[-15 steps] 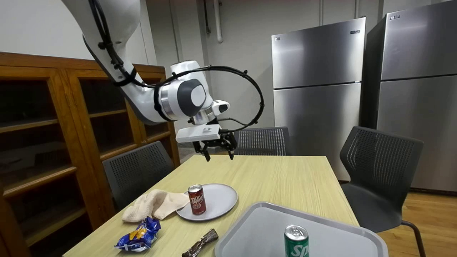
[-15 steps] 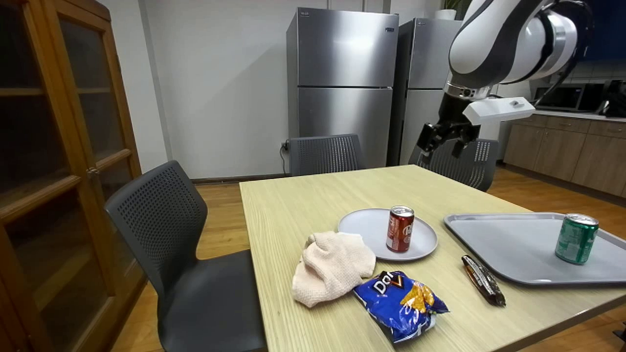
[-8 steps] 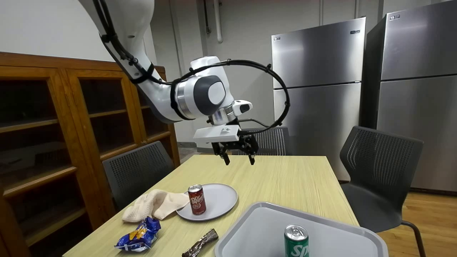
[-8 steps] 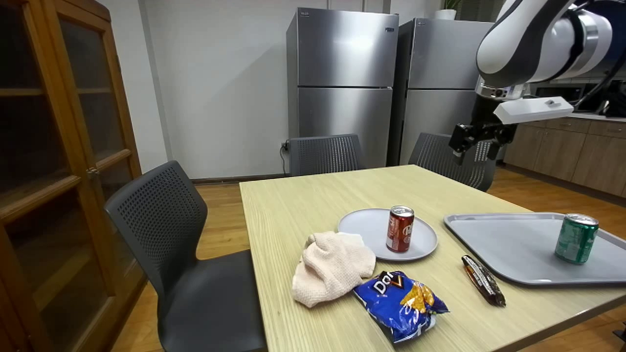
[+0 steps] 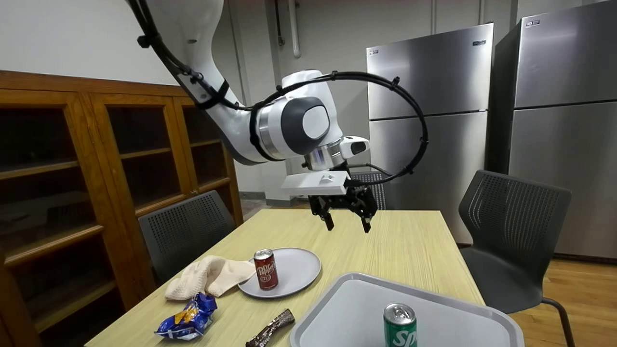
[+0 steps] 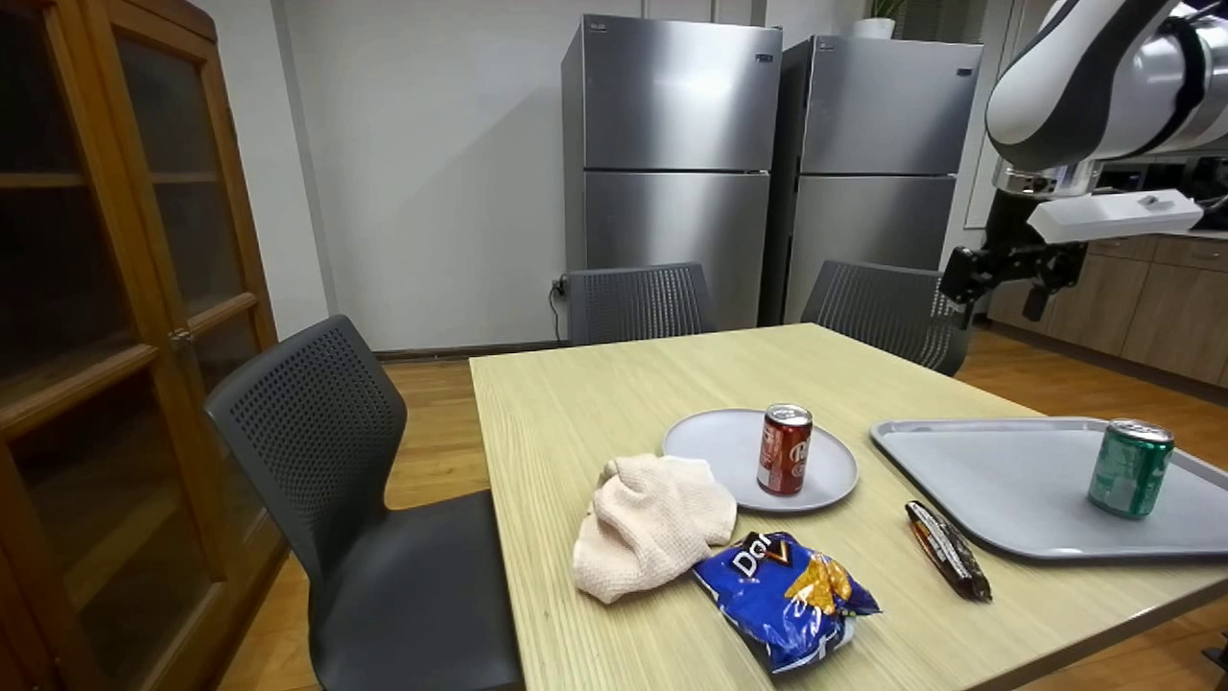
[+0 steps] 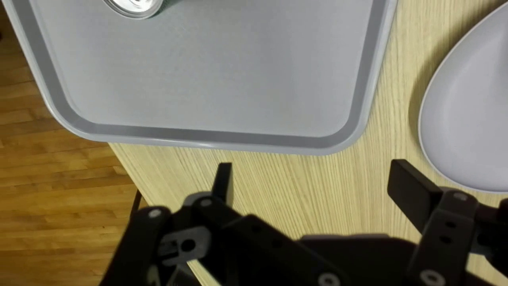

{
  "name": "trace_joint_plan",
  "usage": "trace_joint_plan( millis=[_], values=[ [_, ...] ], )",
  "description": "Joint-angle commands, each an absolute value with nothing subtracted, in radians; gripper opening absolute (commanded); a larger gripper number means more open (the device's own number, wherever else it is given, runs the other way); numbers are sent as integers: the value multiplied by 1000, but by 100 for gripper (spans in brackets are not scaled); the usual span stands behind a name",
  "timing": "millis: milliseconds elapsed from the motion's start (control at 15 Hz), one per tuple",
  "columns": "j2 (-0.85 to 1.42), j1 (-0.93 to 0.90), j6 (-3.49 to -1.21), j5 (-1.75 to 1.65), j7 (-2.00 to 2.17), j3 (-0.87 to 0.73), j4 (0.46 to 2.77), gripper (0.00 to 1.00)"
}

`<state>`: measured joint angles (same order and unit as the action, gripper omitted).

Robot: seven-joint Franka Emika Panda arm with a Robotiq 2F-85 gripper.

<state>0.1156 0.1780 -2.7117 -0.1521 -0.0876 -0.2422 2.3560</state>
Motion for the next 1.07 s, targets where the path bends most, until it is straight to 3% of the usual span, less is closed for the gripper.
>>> trace_joint_plan(
  millis=[0,1000],
  values=[
    [115,193,-2702,-151,-87,-235,2355,100],
    [109,216,-2606,-148,-8,-280,2358,100]
  ],
)
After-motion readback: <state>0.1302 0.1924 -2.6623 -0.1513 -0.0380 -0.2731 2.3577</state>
